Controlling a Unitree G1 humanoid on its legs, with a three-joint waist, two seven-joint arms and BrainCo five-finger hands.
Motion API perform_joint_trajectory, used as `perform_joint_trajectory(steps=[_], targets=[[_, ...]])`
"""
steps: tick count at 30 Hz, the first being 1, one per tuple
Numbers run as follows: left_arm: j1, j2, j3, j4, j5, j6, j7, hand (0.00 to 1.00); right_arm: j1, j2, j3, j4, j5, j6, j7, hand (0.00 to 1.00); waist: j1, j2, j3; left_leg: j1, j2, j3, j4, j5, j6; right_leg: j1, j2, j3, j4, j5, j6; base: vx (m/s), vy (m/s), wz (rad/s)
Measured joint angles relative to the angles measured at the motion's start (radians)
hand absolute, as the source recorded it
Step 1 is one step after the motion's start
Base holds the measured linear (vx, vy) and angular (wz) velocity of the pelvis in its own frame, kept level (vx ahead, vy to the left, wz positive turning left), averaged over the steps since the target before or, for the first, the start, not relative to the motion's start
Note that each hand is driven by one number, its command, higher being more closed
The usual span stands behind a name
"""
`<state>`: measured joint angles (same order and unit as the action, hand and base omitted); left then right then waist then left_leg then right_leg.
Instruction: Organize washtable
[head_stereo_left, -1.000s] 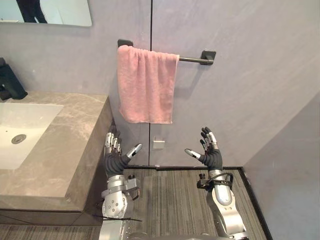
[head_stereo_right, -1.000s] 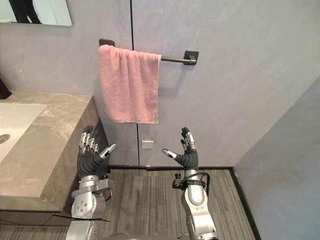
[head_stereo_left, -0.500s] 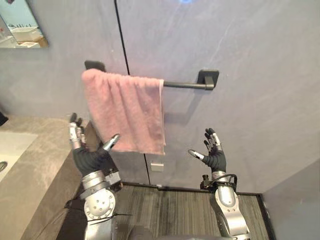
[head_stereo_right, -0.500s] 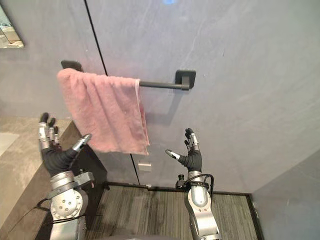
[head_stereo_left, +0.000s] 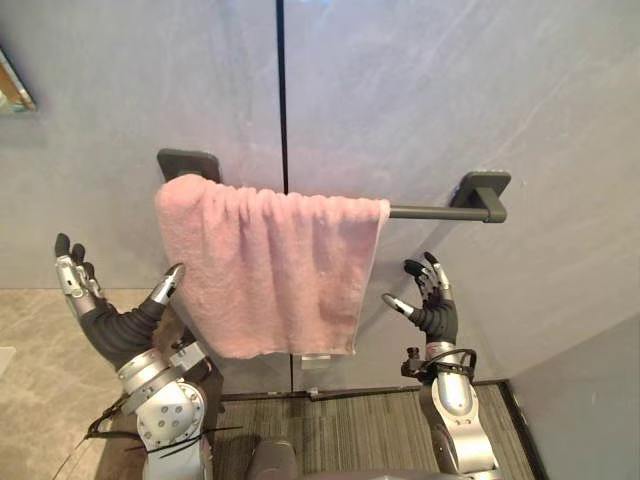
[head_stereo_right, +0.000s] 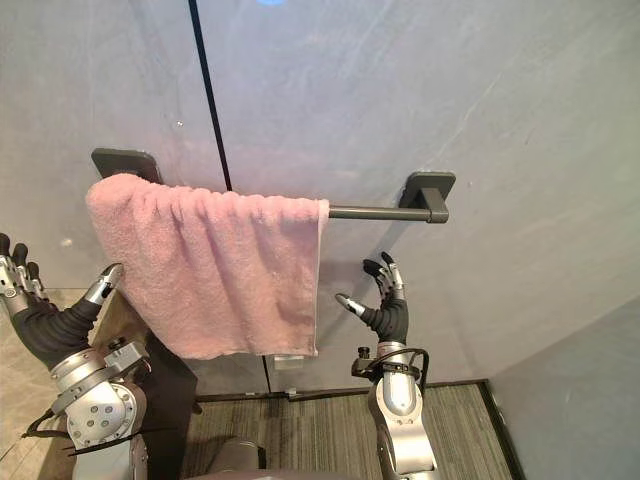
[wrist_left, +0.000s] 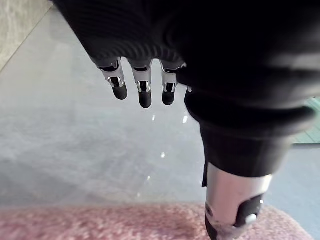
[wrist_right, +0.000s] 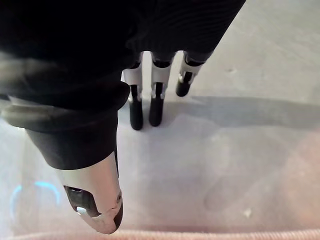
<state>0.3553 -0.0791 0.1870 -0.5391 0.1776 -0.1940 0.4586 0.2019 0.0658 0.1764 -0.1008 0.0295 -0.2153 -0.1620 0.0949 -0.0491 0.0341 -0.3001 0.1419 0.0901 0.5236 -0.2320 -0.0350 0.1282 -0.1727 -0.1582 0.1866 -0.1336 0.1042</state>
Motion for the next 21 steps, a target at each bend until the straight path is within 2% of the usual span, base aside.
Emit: perform_joint_trajectory(steps=[2, 3, 6, 9, 10, 11, 13, 16, 17, 19, 21], targets=[[0.064, -0.008, -0.051, 0.005, -0.106, 0.003, -0.089, 0.00, 0.012, -0.002, 0.006, 0.001, 0.000, 0.008, 0.019, 0.00, 0.002, 0.001, 0.001, 0.000, 0.000, 0.008, -0.010, -0.002, 0.004, -0.013, -0.003, -0.002, -0.002, 0.003, -0.004, -0.08, 0.074, -0.11], [0.100, -0.006, -0.101, 0.020, -0.208, 0.006, -0.159, 0.00, 0.017, -0.003, 0.018, 0.002, 0.001, 0.010, 0.033, 0.00, 0.007, 0.001, 0.001, 0.000, -0.002, 0.010, -0.020, 0.003, 0.002, -0.013, -0.004, -0.006, -0.015, 0.003, -0.004, -0.07, -0.005, -0.02], [0.172, 0.039, -0.259, 0.067, -0.371, 0.029, -0.275, 0.00, 0.028, -0.006, 0.054, 0.003, 0.001, 0.029, 0.047, 0.00, 0.005, 0.002, 0.002, -0.003, -0.002, 0.010, -0.051, 0.028, -0.018, -0.013, -0.001, -0.031, -0.046, -0.006, 0.008, -0.07, -0.074, -0.04], [0.194, 0.082, -0.329, 0.068, -0.543, 0.059, -0.402, 0.00, 0.045, -0.007, 0.054, 0.003, 0.000, 0.039, 0.065, 0.00, 0.002, -0.005, 0.006, -0.006, -0.003, 0.012, -0.082, 0.060, -0.039, -0.011, 0.001, -0.041, -0.085, -0.042, 0.036, -0.05, -0.149, -0.05], [0.194, 0.081, -0.329, 0.070, -0.561, 0.065, -0.416, 0.00, 0.047, -0.007, 0.052, 0.003, 0.000, 0.041, 0.070, 0.00, 0.001, -0.006, 0.006, -0.006, -0.001, 0.010, -0.089, 0.067, -0.046, -0.011, 0.005, -0.043, -0.087, -0.044, 0.036, -0.05, -0.116, 0.09], [0.192, 0.076, -0.325, 0.069, -0.578, 0.073, -0.434, 0.00, 0.061, -0.007, 0.032, 0.003, 0.000, 0.045, 0.074, 0.00, -0.003, 0.006, 0.013, -0.006, 0.002, -0.004, -0.113, 0.088, -0.051, -0.014, 0.015, -0.055, -0.087, -0.048, 0.028, -0.04, -0.130, 0.20], [0.191, 0.062, -0.308, 0.070, -0.557, 0.077, -0.435, 0.00, 0.074, -0.013, 0.023, 0.016, 0.000, 0.047, 0.075, 0.00, -0.003, 0.007, 0.015, 0.000, 0.004, -0.009, -0.140, 0.109, -0.054, -0.014, 0.022, -0.063, -0.087, -0.052, 0.020, 0.00, -0.100, 0.19], [0.154, 0.036, -0.190, 0.120, -0.436, 0.081, -0.406, 0.00, 0.078, -0.019, 0.028, 0.032, 0.001, 0.048, 0.081, 0.00, 0.000, 0.002, 0.014, 0.015, 0.014, -0.010, -0.181, 0.141, -0.067, -0.009, 0.035, -0.065, -0.090, -0.045, 0.006, 0.06, -0.073, 0.03], [0.126, 0.019, -0.128, 0.137, -0.319, 0.082, -0.358, 0.00, 0.084, -0.015, 0.028, 0.032, 0.004, 0.048, 0.091, 0.00, -0.001, -0.005, 0.013, 0.027, 0.011, -0.012, -0.205, 0.155, -0.068, -0.007, 0.036, -0.067, -0.089, -0.042, 0.000, 0.07, -0.032, 0.08], [0.070, 0.005, -0.044, 0.137, -0.166, 0.082, -0.280, 0.00, 0.111, -0.012, 0.027, 0.030, 0.009, 0.047, 0.107, 0.00, -0.003, -0.023, 0.016, 0.063, -0.002, -0.024, -0.258, 0.183, -0.067, 0.011, 0.034, -0.079, -0.089, -0.029, -0.016, 0.09, -0.010, 0.23], [0.046, 0.001, -0.015, 0.123, -0.081, 0.082, -0.231, 0.00, 0.126, -0.011, 0.027, 0.029, 0.008, 0.047, 0.122, 0.00, -0.003, -0.029, 0.014, 0.094, -0.007, -0.028, -0.303, 0.201, -0.065, 0.023, 0.032, -0.082, -0.088, -0.014, -0.023, 0.09, 0.019, 0.19]])
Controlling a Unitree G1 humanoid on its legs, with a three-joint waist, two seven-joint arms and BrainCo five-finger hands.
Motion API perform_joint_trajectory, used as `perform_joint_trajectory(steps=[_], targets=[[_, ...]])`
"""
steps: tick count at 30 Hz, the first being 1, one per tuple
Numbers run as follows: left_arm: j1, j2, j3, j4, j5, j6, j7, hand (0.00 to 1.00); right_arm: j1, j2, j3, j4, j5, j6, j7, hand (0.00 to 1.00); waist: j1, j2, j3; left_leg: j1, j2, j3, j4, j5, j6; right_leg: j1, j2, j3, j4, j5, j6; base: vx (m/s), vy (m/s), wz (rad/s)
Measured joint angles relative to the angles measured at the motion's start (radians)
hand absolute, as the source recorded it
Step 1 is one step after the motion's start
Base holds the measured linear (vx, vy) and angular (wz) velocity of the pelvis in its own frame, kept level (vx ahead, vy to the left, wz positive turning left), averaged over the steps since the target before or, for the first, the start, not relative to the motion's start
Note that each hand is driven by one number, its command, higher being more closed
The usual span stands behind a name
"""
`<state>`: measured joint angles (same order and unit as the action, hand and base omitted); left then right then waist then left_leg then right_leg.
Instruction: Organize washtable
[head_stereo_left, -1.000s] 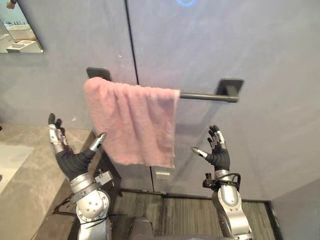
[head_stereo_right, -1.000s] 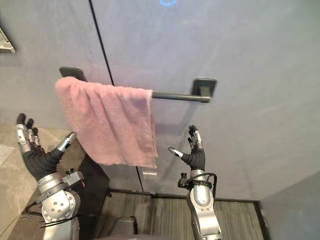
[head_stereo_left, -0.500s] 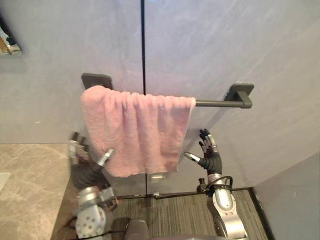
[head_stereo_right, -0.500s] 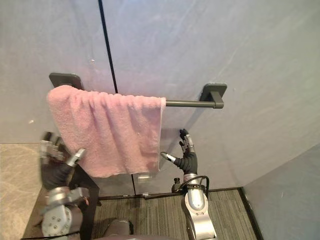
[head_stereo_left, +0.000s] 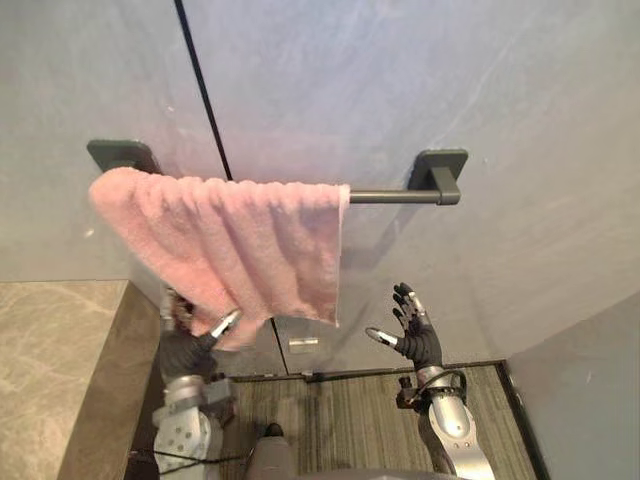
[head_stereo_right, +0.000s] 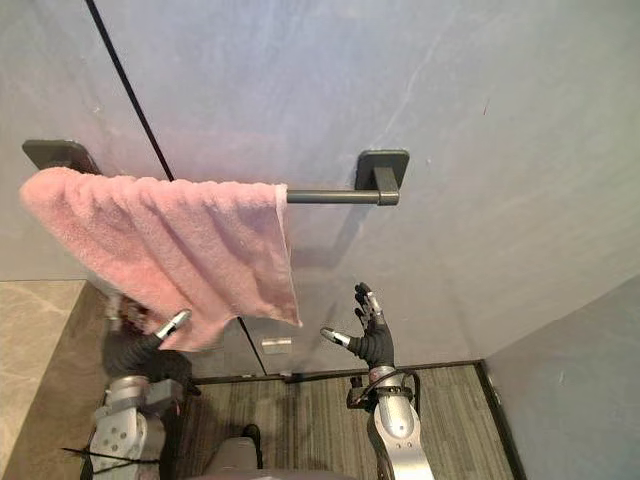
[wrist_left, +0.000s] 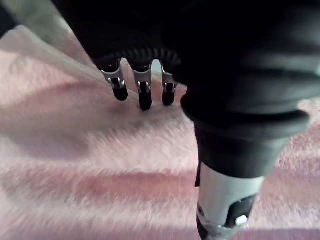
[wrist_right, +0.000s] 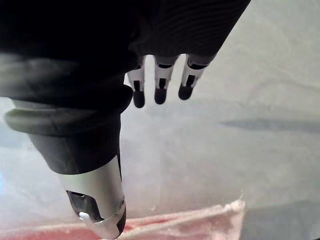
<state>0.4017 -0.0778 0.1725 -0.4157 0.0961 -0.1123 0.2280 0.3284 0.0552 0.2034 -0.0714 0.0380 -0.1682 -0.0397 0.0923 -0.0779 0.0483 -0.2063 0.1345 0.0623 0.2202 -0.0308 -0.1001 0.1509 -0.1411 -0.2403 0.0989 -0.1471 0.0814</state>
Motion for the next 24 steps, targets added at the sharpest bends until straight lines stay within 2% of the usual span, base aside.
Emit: perform_joint_trajectory(steps=[4, 7, 15, 17, 24], targets=[[0.003, -0.012, 0.045, -0.051, 0.056, -0.001, 0.043, 0.00, 0.011, 0.007, 0.000, -0.031, 0.000, -0.001, 0.025, 0.00, 0.003, -0.002, -0.002, 0.044, -0.001, 0.005, -0.076, 0.032, 0.006, 0.001, -0.003, 0.003, 0.001, 0.028, 0.001, 0.05, 0.009, 0.01], [0.016, -0.017, 0.078, -0.064, 0.056, -0.001, 0.054, 0.00, 0.015, 0.007, 0.001, -0.033, -0.001, -0.001, 0.041, 0.00, 0.004, -0.006, -0.005, 0.080, -0.001, 0.020, -0.121, 0.048, 0.007, 0.002, -0.004, 0.009, 0.001, 0.037, 0.006, 0.02, 0.011, -0.10], [0.013, -0.017, 0.116, -0.066, 0.050, -0.001, 0.051, 0.00, 0.021, 0.006, 0.001, -0.033, -0.001, -0.001, 0.047, 0.00, 0.003, 0.000, -0.007, 0.131, -0.010, 0.025, -0.239, 0.104, 0.010, -0.001, -0.003, 0.012, 0.000, 0.037, 0.006, 0.00, -0.003, -0.02], [0.012, -0.017, 0.119, -0.066, 0.038, -0.001, 0.033, 0.00, 0.021, 0.005, 0.001, -0.033, 0.000, -0.001, 0.051, 0.00, 0.002, 0.009, -0.005, 0.135, -0.010, 0.025, -0.258, 0.113, 0.009, -0.007, -0.002, 0.012, -0.001, 0.037, 0.006, -0.04, -0.013, -0.01], [0.002, 0.000, 0.138, -0.065, -0.158, 0.016, -0.089, 0.00, 0.012, -0.004, 0.001, -0.074, 0.007, -0.001, 0.068, 0.00, -0.002, 0.030, -0.019, 0.137, -0.012, 0.036, -0.312, 0.150, 0.012, -0.023, -0.001, 0.016, -0.017, 0.037, 0.007, -0.03, -0.013, -0.03]])
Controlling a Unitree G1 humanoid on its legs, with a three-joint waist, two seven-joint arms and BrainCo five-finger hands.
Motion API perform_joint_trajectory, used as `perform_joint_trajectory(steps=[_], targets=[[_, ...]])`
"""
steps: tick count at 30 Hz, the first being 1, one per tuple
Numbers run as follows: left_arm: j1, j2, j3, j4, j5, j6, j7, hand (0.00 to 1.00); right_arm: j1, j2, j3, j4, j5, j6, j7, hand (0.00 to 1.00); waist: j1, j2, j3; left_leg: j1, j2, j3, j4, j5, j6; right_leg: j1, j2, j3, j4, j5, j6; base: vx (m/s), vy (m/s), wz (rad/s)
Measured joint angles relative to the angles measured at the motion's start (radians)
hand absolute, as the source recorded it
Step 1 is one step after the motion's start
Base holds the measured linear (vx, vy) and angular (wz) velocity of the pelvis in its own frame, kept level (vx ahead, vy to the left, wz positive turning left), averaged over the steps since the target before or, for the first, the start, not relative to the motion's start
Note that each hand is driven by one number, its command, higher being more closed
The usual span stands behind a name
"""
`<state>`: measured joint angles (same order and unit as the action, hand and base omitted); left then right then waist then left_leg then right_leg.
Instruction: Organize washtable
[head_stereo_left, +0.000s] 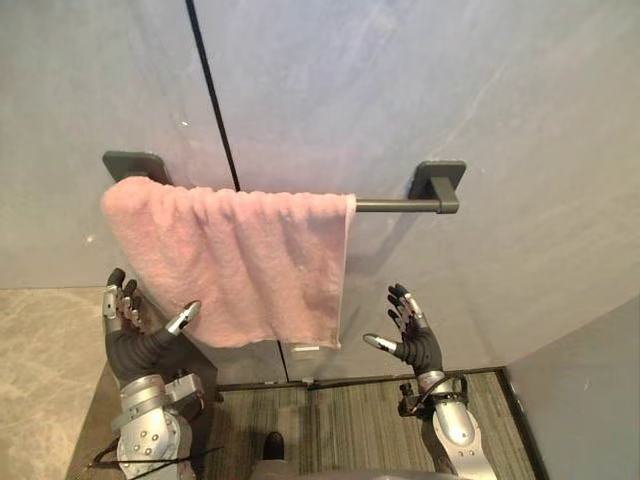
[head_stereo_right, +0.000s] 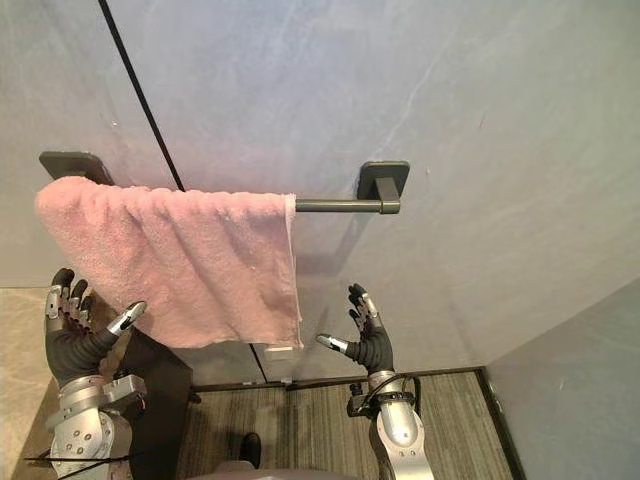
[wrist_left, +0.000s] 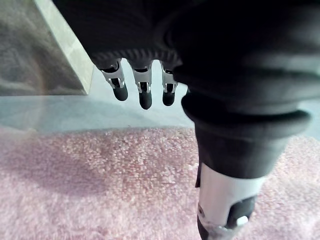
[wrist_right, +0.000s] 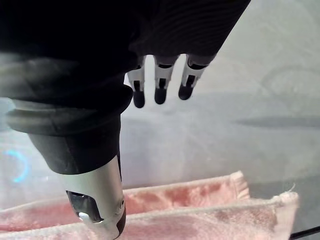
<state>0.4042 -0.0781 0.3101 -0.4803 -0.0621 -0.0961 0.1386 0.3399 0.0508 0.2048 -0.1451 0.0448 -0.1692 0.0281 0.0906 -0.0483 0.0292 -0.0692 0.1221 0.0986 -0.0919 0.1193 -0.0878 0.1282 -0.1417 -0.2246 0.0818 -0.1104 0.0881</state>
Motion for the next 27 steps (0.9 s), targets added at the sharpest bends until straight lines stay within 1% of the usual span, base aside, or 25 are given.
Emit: perform_joint_trajectory(steps=[1, 2, 6, 7, 10, 12, 16, 22, 27], targets=[[-0.015, 0.013, 0.006, 0.003, -0.025, 0.004, -0.011, 0.00, -0.006, -0.002, -0.001, 0.000, 0.007, 0.000, 0.000, 0.00, 0.000, 0.006, 0.002, -0.003, 0.000, 0.002, -0.002, 0.002, 0.000, -0.009, 0.001, 0.003, 0.000, 0.000, 0.000, -0.07, -0.012, -0.08], [-0.031, 0.030, 0.013, 0.004, -0.048, 0.005, -0.025, 1.00, -0.010, -0.003, 0.000, 0.000, 0.028, 0.000, 0.006, 0.00, 0.003, 0.012, 0.002, -0.005, 0.000, 0.006, -0.007, 0.003, -0.002, -0.011, 0.001, 0.005, -0.003, 0.000, 0.000, -0.06, -0.011, -0.09], [-0.086, 0.091, 0.020, 0.019, -0.065, 0.005, -0.035, 1.00, -0.048, -0.004, 0.001, 0.000, 0.085, 0.000, 0.038, 0.00, 0.000, 0.030, 0.001, -0.014, -0.001, 0.013, -0.009, 0.008, -0.008, -0.012, 0.002, 0.005, -0.029, -0.003, 0.005, -0.05, -0.024, -0.07], [-0.111, 0.097, 0.026, 0.020, -0.066, 0.005, -0.039, 1.00, -0.070, -0.003, 0.002, 0.000, 0.094, 0.000, 0.039, 0.00, -0.002, 0.032, 0.001, -0.024, -0.002, 0.013, -0.009, 0.013, -0.010, -0.014, 0.002, 0.004, -0.036, -0.009, 0.013, -0.05, -0.034, -0.03], [-0.152, 0.097, 0.035, 0.020, -0.063, 0.004, -0.041, 1.00, -0.117, -0.004, 0.000, 0.000, 0.102, 0.000, 0.035, 0.00, -0.009, 0.036, 0.002, -0.045, 0.002, 0.011, -0.010, 0.032, -0.014, -0.033, 0.009, 0.004, -0.039, -0.014, 0.020, -0.05, -0.031, 0.00], [-0.162, 0.097, 0.035, 0.020, -0.061, 0.004, -0.033, 1.00, -0.146, -0.002, 0.008, 0.000, 0.101, -0.001, 0.025, 0.00, -0.022, 0.039, 0.002, -0.048, 0.005, 0.008, -0.010, 0.037, -0.012, -0.034, 0.014, 0.004, -0.042, -0.014, 0.020, 0.00, 0.000, 0.00], [-0.169, 0.095, 0.035, 0.020, -0.061, 0.003, -0.009, 1.00, -0.179, 0.000, 0.049, 0.001, 0.102, -0.002, -0.004, 0.00, -0.021, 0.039, 0.002, -0.057, 0.006, 0.008, -0.010, 0.039, -0.012, -0.044, 0.015, 0.006, -0.040, -0.014, 0.020, -0.02, -0.004, -0.01], [-0.170, 0.080, 0.033, 0.017, -0.061, -0.001, 0.016, 1.00, -0.266, 0.000, 0.165, 0.008, 0.113, -0.001, 0.000, 0.00, -0.018, 0.039, 0.003, -0.058, 0.005, 0.000, -0.010, 0.043, -0.009, -0.044, 0.015, 0.005, -0.032, -0.014, 0.020, -0.01, 0.003, 0.04], [-0.173, 0.080, 0.021, -0.004, -0.053, -0.002, 0.015, 1.00, -0.376, -0.008, 0.216, 0.120, 0.160, 0.005, 0.021, 0.00, -0.017, 0.041, 0.012, -0.060, 0.005, -0.009, -0.010, 0.046, -0.011, -0.043, 0.017, 0.002, -0.032, -0.017, 0.015, -0.01, -0.002, 0.03]])
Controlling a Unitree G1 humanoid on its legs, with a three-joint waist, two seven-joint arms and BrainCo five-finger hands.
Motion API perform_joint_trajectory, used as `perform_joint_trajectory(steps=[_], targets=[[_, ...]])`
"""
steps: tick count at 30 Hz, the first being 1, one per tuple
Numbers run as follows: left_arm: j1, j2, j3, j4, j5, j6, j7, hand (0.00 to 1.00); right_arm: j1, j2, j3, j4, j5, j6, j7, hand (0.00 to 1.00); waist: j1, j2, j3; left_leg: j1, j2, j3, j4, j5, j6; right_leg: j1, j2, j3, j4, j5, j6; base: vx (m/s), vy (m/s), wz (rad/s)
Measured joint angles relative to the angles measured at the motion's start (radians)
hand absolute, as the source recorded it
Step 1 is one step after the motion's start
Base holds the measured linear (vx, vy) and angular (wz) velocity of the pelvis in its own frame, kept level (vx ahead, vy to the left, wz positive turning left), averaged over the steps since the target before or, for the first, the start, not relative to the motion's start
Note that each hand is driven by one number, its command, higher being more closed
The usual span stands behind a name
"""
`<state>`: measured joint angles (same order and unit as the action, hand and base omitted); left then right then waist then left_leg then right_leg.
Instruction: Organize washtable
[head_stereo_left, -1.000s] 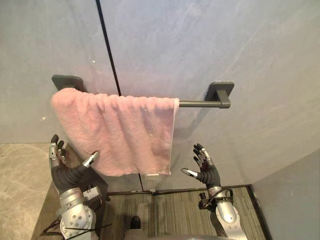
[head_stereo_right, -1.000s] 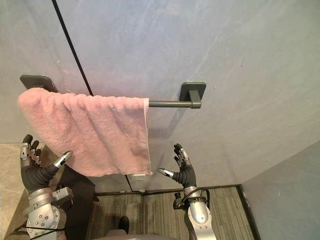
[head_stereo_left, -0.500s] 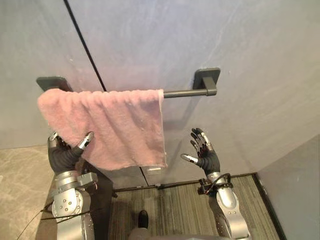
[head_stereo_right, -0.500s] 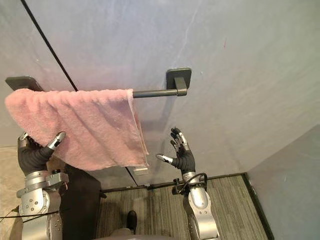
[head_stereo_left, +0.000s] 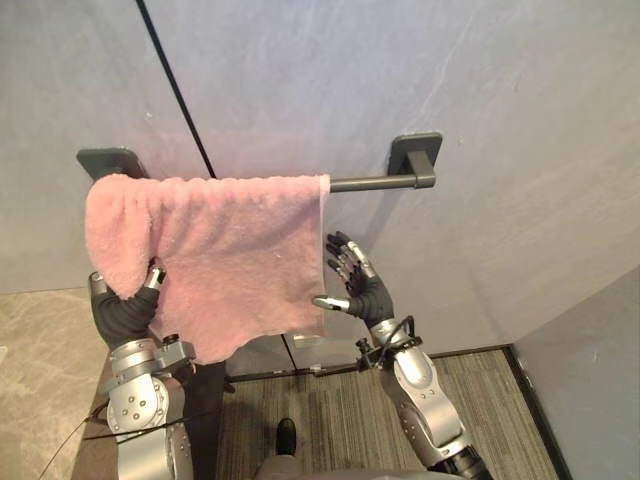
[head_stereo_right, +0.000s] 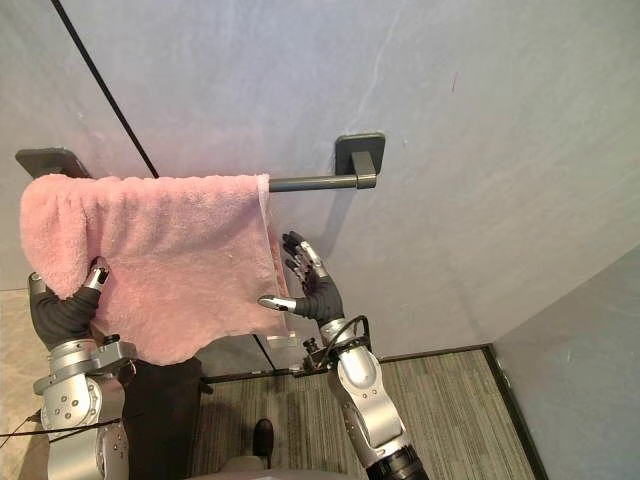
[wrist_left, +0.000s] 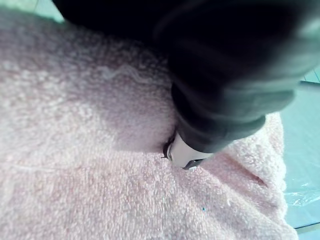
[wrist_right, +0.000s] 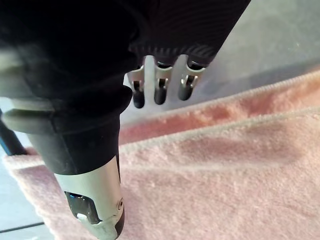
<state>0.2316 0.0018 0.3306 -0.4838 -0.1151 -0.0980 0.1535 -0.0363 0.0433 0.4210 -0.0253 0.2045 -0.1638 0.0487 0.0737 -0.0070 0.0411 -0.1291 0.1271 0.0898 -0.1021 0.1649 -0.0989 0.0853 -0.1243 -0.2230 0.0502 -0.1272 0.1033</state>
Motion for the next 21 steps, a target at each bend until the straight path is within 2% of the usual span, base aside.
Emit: perform_joint_trajectory(steps=[4, 6, 7, 21], targets=[[-0.023, 0.000, -0.019, -0.001, -0.001, -0.003, -0.002, 1.00, -0.102, 0.000, 0.012, 0.062, 0.044, 0.015, -0.001, 0.00, 0.008, 0.002, 0.018, -0.013, 0.002, -0.010, 0.000, 0.009, -0.003, -0.002, 0.006, -0.017, -0.001, -0.004, -0.006, -0.03, -0.007, 0.10], [-0.029, 0.000, -0.023, -0.001, -0.002, -0.003, -0.005, 1.00, -0.128, 0.002, 0.011, 0.076, 0.065, 0.015, -0.002, 0.00, 0.022, -0.002, 0.022, -0.015, 0.002, -0.012, 0.000, 0.010, -0.003, -0.004, 0.007, -0.018, -0.001, -0.004, -0.006, 0.00, -0.004, 0.03], [-0.030, 0.000, -0.023, -0.001, -0.002, -0.005, -0.010, 1.00, -0.138, 0.006, 0.008, 0.085, 0.072, 0.016, -0.003, 1.00, 0.024, -0.003, 0.023, -0.016, 0.001, -0.015, 0.000, 0.010, -0.003, -0.004, 0.007, -0.019, -0.001, -0.004, -0.006, 0.00, -0.006, 0.09], [-0.042, 0.001, -0.028, 0.005, -0.008, -0.010, -0.041, 1.00, -0.176, 0.008, -0.071, 0.106, 0.068, 0.015, -0.004, 1.00, 0.024, -0.010, 0.039, -0.014, -0.002, -0.035, -0.001, 0.018, -0.001, 0.000, 0.008, -0.021, 0.002, -0.008, -0.012, -0.01, -0.003, 0.03]])
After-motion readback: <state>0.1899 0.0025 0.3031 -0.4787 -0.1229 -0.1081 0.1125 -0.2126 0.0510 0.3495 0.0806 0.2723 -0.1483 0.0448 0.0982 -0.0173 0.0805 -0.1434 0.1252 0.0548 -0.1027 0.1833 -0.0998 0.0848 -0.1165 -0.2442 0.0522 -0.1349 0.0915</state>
